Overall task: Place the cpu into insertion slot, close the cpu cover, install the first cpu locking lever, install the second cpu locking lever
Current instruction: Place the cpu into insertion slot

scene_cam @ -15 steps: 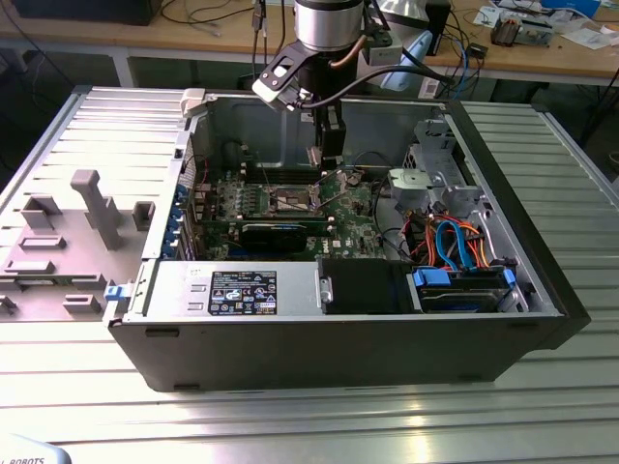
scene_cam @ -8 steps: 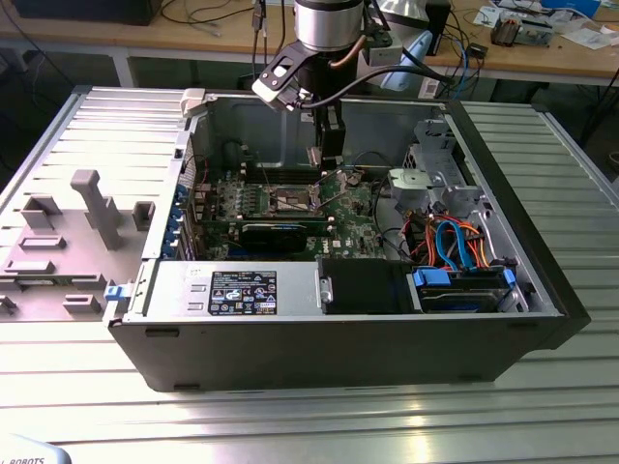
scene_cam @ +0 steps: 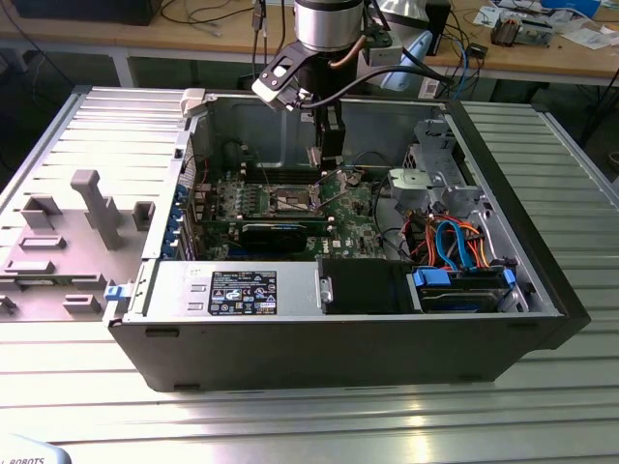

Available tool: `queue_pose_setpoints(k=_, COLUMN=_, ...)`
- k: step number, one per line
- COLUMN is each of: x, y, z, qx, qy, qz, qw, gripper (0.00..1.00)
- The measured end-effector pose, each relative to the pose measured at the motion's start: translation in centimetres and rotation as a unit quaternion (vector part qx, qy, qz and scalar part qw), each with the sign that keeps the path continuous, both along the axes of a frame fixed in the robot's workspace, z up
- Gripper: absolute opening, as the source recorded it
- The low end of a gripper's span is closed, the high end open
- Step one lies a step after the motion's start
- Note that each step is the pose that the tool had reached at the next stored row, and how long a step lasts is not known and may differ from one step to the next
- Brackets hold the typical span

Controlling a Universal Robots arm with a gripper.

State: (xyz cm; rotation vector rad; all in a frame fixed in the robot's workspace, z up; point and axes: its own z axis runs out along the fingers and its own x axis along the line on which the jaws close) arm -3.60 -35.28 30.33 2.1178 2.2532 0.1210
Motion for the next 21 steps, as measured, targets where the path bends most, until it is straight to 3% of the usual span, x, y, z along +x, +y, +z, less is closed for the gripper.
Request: queue_pose_setpoints(k=21, x=0.0, y=0.0, z=-0.03, qx=0.0, qy=0.0, qz=-0.006, qw=0.99998, gripper=0.54)
